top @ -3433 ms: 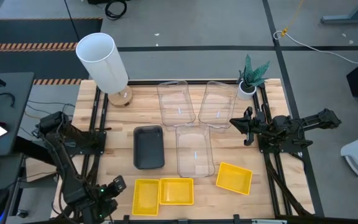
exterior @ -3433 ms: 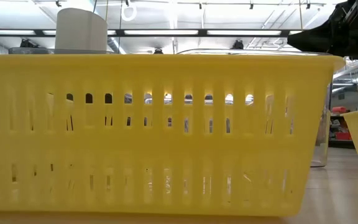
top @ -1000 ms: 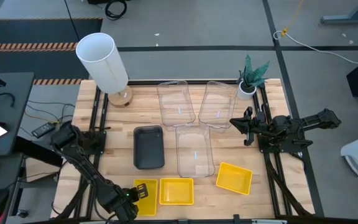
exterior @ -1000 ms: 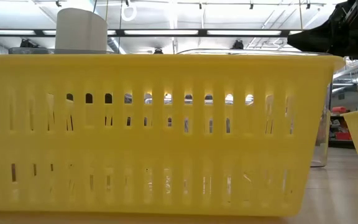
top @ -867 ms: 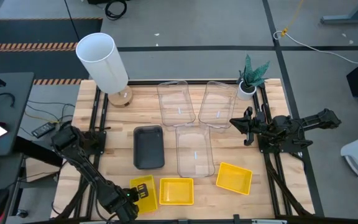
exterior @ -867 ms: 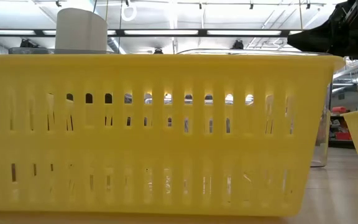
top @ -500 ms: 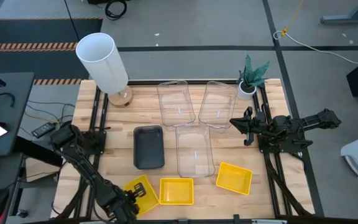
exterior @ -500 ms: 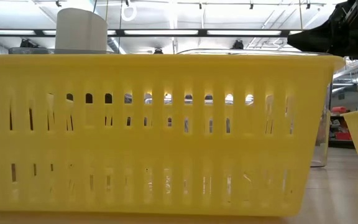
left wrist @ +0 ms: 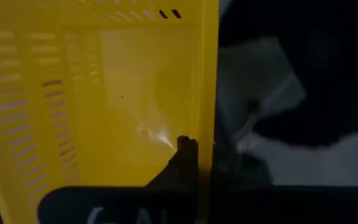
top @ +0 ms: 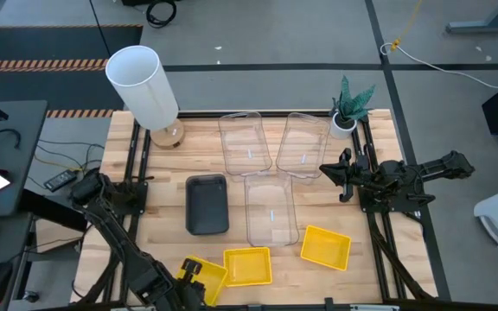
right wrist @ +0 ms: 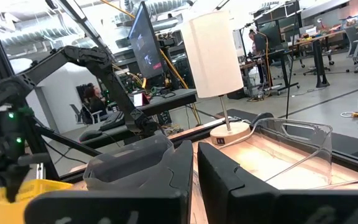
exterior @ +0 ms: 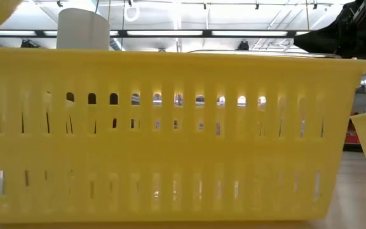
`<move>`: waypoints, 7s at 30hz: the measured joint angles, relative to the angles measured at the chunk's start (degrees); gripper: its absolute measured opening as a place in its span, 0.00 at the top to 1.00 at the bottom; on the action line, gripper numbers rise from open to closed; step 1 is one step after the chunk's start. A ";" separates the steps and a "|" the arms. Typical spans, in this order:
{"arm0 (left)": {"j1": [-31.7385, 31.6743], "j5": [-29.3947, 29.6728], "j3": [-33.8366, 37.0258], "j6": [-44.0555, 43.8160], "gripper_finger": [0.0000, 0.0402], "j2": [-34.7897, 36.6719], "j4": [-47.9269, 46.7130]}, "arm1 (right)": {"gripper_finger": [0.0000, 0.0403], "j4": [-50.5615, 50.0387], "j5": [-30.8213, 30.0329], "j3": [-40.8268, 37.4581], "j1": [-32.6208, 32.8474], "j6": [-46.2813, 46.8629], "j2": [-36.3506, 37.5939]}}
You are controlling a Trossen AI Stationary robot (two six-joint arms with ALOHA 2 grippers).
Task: Stack baskets by color
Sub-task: Stack the left yellow bin on top of the middle yellow bin, then stack the bottom transparent bin on top of the top left transparent bin
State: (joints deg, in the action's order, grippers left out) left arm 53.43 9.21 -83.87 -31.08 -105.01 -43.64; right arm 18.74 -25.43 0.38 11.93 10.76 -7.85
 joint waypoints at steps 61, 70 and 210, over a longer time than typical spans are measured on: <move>-10.73 -3.50 -10.69 -14.75 0.78 -11.63 -9.02 | 0.93 0.02 0.00 0.00 0.01 0.00 -0.01; -10.93 -4.92 -10.69 -11.57 0.51 -9.11 -9.23 | 0.93 0.02 0.00 -0.01 0.01 0.00 -0.01; -28.46 6.20 -10.65 10.00 0.97 -14.58 12.07 | 0.93 -7.15 12.07 0.01 0.01 5.73 -1.14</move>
State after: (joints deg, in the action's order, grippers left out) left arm 24.97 15.40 -94.52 -21.08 -119.59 -31.57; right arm 11.60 -13.37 0.38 11.94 16.49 -8.99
